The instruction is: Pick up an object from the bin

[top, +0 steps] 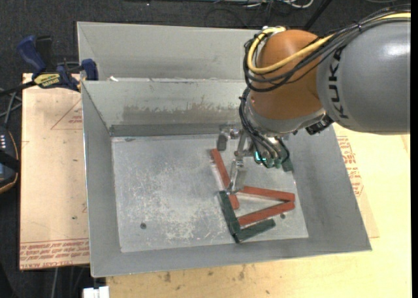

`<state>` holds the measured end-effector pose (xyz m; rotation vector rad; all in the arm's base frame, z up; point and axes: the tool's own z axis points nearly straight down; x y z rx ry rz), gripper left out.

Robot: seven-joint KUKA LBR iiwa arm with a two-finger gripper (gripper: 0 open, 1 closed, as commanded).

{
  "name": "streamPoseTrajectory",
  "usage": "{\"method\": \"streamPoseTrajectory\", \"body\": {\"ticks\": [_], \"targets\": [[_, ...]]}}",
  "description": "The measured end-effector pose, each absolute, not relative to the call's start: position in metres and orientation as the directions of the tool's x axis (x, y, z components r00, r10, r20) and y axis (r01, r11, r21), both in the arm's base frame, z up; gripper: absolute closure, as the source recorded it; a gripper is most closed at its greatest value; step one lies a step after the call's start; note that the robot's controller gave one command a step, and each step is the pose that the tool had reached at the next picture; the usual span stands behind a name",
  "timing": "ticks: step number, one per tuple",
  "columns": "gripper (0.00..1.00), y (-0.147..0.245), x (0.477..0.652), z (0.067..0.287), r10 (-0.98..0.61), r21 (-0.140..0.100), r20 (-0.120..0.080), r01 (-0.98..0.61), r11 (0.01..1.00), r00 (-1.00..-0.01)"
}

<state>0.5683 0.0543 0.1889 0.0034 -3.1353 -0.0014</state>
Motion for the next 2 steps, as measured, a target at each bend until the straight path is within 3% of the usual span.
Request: {"method": "streamPoseTrajectory", "body": {"ticks": [1, 2], "targets": [[0.00, 0.054, 0.570, 0.193, 0.000, 0.001, -0.001, 0.000, 1.000, -1.000], [0.00, 0.008, 0.545, 0.122, -0.068, 0.001, -0.005, -0.068, 0.998, -0.998]]}}
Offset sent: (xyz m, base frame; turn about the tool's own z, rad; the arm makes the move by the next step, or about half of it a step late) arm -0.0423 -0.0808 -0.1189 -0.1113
